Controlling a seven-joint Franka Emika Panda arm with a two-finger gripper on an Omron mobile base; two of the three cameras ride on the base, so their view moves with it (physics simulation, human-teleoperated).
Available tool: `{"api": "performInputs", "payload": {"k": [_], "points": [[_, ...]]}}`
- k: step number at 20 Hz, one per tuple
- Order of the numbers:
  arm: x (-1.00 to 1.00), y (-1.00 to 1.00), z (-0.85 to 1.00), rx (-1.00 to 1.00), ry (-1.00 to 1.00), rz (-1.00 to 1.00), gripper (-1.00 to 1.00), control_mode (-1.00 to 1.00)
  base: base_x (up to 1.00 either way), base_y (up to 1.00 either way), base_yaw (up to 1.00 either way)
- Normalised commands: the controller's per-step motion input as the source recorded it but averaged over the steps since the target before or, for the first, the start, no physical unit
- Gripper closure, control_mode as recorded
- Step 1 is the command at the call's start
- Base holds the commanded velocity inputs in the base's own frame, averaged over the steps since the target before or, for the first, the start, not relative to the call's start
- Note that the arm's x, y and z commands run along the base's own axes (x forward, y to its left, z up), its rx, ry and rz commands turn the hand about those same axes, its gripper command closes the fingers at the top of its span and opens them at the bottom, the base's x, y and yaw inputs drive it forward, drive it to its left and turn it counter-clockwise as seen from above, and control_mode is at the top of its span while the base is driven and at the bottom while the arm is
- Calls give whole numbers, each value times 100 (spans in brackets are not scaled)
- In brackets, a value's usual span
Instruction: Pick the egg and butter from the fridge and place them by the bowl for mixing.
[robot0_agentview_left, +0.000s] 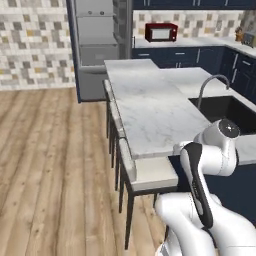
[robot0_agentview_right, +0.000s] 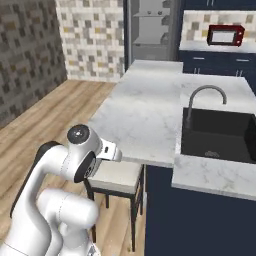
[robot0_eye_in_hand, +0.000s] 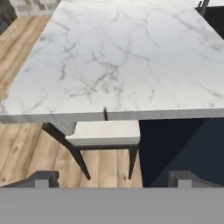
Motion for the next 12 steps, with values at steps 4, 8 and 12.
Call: {"api": "performInputs", "payload": {"k": [4, 8, 12], "points": [[0, 0, 0, 0, 0, 0, -100, 100, 24, 88, 0], [0, 0, 0, 0, 0, 0, -100, 100, 29, 88, 0], [0, 0, 0, 0, 0, 0, -100, 100, 33, 86, 0]]}}
